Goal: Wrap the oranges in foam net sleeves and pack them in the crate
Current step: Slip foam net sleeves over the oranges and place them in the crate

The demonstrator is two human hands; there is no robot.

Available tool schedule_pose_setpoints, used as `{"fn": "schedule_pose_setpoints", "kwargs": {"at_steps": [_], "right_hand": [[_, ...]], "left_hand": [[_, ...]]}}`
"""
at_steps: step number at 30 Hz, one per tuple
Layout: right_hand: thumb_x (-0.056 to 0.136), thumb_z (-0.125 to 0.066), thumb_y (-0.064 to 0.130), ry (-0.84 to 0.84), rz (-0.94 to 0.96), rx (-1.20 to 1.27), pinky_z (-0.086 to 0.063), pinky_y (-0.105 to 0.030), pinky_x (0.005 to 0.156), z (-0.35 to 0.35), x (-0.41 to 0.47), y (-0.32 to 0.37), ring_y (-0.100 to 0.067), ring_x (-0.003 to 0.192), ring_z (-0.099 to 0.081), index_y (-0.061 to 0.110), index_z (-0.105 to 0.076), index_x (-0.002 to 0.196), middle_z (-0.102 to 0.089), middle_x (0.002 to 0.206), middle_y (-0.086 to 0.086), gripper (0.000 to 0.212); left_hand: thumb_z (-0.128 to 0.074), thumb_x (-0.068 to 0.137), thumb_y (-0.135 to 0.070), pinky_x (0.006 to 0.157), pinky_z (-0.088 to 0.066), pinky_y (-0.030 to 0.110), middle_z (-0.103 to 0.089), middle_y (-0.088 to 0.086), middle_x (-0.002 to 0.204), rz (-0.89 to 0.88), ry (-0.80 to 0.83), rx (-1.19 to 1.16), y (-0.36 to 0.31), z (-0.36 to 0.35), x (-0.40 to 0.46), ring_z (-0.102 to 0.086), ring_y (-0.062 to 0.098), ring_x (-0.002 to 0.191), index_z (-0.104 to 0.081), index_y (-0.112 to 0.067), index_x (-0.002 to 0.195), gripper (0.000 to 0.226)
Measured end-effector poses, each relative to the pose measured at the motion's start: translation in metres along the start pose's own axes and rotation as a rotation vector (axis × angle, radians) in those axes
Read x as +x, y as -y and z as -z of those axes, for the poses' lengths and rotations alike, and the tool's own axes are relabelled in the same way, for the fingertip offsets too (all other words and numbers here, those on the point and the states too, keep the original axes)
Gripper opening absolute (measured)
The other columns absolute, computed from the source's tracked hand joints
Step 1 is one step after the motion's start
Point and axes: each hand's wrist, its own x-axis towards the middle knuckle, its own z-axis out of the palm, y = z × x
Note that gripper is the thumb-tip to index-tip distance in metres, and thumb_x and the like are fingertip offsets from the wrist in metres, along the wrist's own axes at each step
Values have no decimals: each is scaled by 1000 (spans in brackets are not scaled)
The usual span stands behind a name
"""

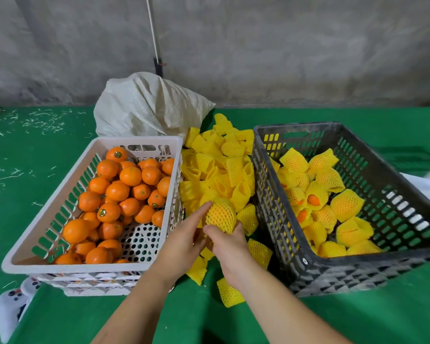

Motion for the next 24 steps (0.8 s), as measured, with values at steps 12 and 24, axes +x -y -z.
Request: {"fn": "schedule_pose_setpoints", "kwargs": {"at_steps": [12, 24], "right_hand": [[98, -57, 7, -184, 334, 211, -56, -33, 91, 86, 53, 131, -19, 101, -71, 34, 6, 161, -57, 134, -11, 93], [99, -56, 42, 166, 552, -1494, -44, -52, 109, 72, 88, 92, -36, 153, -18, 44, -3, 160, 34, 162, 15, 81]], "left_hand": [[-51, 110, -22, 95, -55, 39, -62, -21, 131, 329, -477, -173, 12, 33, -3, -62, 2, 116, -53, -32, 143, 34], [-65, 101, -25, 124, -28, 50, -28, 11, 169, 395, -165, 379, 6, 11, 9, -29, 35, 153, -28, -22, 165, 75]]}}
